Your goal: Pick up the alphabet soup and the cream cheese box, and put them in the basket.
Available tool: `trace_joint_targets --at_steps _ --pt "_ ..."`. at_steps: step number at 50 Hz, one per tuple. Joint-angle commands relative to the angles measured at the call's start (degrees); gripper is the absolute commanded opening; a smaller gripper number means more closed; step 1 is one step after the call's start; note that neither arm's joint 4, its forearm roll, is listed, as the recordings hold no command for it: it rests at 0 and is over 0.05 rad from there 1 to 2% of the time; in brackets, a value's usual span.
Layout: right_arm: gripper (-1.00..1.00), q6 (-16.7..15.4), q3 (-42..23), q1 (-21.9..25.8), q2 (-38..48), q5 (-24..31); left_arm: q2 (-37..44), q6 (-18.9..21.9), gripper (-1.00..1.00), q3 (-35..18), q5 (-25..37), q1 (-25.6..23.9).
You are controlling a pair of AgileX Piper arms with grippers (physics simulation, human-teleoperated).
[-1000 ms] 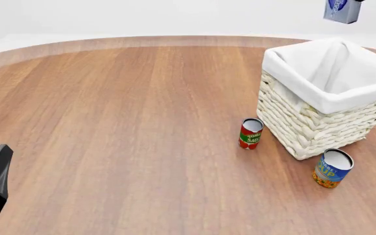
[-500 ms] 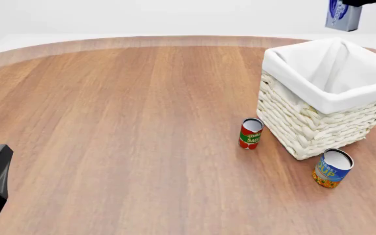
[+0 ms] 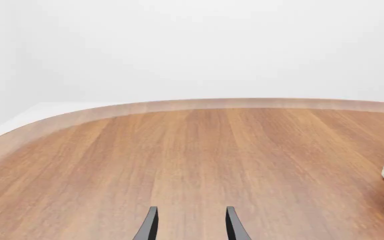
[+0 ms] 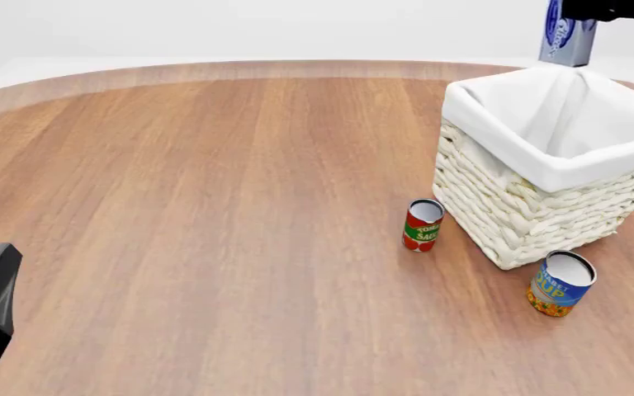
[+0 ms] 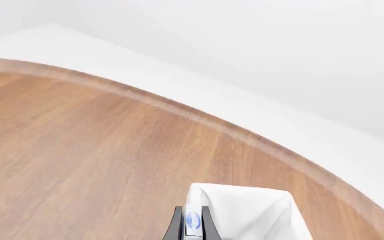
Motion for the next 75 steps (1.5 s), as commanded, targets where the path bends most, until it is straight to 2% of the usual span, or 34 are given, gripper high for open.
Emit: trace_joint_targets --at_steps 1,36,57,63,75 --pt "-1.0 1.5 0.02 -0.88 0.88 -0.39 0.0 0.0 1.0 0.0 0.0 0.0" --pt "-1.0 4.31 1.25 -3.35 4.51 0.52 0.0 0.0 1.0 0.0 0.0 0.0" --pt "-1.0 3.97 0.95 -3.5 5.47 0.08 0.0 0.0 1.0 0.0 0.0 0.0" --pt "-1.0 6.88 -0.92 -3.31 9.24 -0.54 0.0 0.0 1.0 0.0 0.0 0.0" --pt "-1.0 6.14 -2.39 -6.84 11.88 0.33 0.0 0.0 1.0 0.0 0.0 0.0"
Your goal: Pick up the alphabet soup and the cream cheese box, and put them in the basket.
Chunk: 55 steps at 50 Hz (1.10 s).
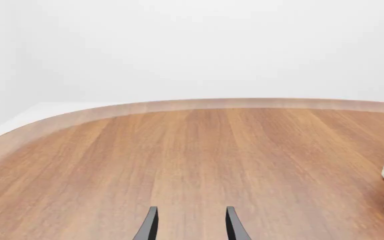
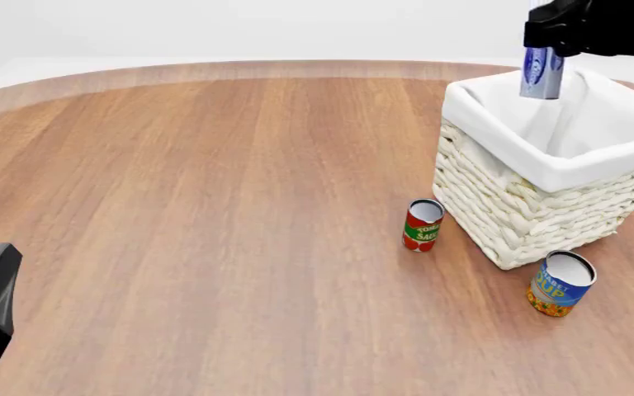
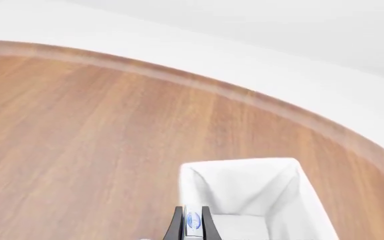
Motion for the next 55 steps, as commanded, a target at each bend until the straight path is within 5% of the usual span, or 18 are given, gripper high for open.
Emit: trace_joint_targets --at_steps 1,55 --pt "-1.0 1.1 -1.55 -1.94 2.05 0.33 0.0 0.0 1.0 0.0 0.0 0.0" --pt "-1.0 0.02 0.53 -7.83 11.01 -3.4 0.0 0.0 1.0 0.0 0.0 0.0"
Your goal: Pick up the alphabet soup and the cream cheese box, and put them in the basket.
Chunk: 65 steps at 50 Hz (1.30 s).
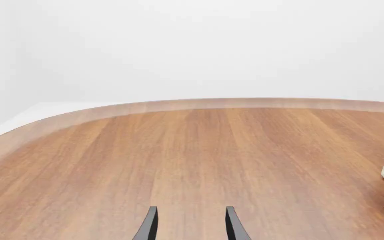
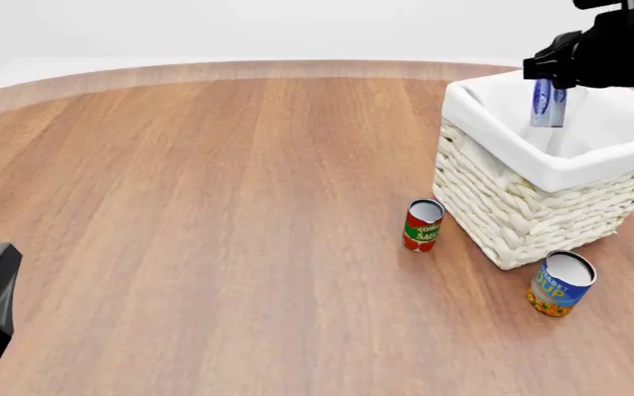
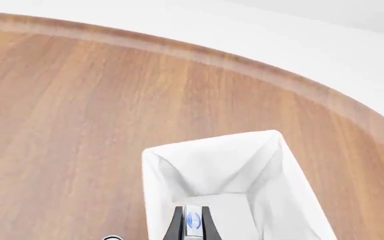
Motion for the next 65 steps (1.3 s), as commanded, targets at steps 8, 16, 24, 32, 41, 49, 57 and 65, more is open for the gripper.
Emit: trace_joint_targets --at_steps 8,16,24,32,41,49,57,65 --pt "-1.0 0.42 -0.09 -2.01 4.34 -2.35 0.0 0.0 1.0 0.0 0.0 0.0" --pt "-1.0 0.1 -0.89 -2.8 6.05 -2.65 0.0 0.0 1.0 0.0 0.0 0.0" --pt "-1.0 -0.47 -1.32 -3.58 8.01 -3.21 0.0 0.0 1.0 0.0 0.0 0.0" --pt "-1.0 -0.88 -1.77 -4.14 9.54 -3.53 0.0 0.0 1.0 0.0 0.0 0.0" --pt "-1.0 -1.14 -2.3 -4.5 11.65 -4.04 0.0 0.0 1.0 0.0 0.0 0.0" --pt "-1.0 -1.6 -2.43 -5.15 13.22 -4.6 0.0 0.0 1.0 0.0 0.0 0.0" --pt "-1.0 -2.38 -3.36 -5.84 14.66 -4.82 0.0 0.0 1.0 0.0 0.0 0.0" --pt "-1.0 -3.12 -4.75 -6.29 16.54 -4.75 0.0 0.0 1.0 0.0 0.0 0.0"
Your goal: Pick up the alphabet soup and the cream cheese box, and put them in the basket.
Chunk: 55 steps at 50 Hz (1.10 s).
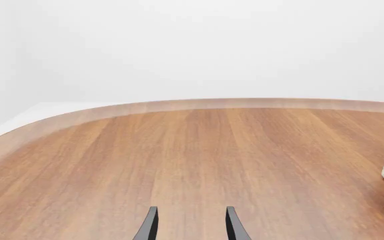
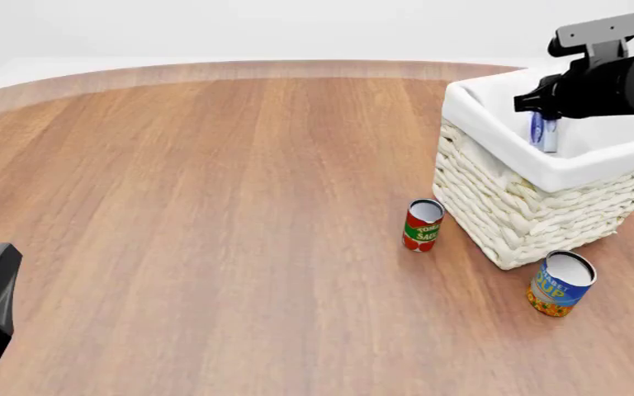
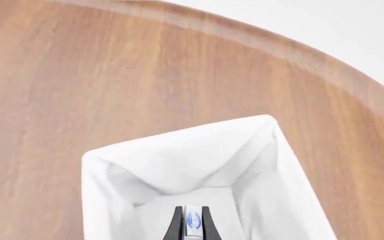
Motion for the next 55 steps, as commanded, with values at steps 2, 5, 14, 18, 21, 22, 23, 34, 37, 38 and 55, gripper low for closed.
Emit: trace_joint_targets --at_steps 2,5,14,18,21,22,23,34,37,38,55 --pt "-1.0 -0.35 -1.77 -0.73 2.26 -0.4 0.0 0.0 1.0 0.0 0.0 0.0" --pt "-1.0 -0.32 -2.46 -0.67 2.64 0.12 0.0 0.0 1.0 0.0 0.0 0.0" --pt "-1.0 -0.29 -1.83 -0.71 3.58 -1.11 0.0 0.0 1.0 0.0 0.0 0.0" --pt "-1.0 -0.17 -1.45 -0.48 3.64 -1.28 0.0 0.0 1.0 0.0 0.0 0.0" --pt "-1.0 0.13 -1.05 -0.65 4.15 -1.97 0.0 0.0 1.0 0.0 0.0 0.0" --pt "-1.0 0.13 -0.91 -0.63 4.1 -2.06 0.0 0.0 1.0 0.0 0.0 0.0" --pt "-1.0 0.28 -0.69 -0.63 4.1 -2.25 0.0 0.0 1.0 0.0 0.0 0.0" --pt "-1.0 0.61 -0.61 -0.84 4.65 -2.54 0.0 0.0 1.0 0.0 0.0 0.0" --pt "1.0 0.68 -0.95 -1.23 4.99 -2.44 0.0 0.0 1.0 0.0 0.0 0.0" --pt "1.0 0.5 -0.89 -1.11 4.84 -2.35 0.0 0.0 1.0 0.0 0.0 0.0" --pt "1.0 0.72 0.43 -1.13 2.25 -1.77 0.0 0.0 1.0 0.0 0.0 0.0"
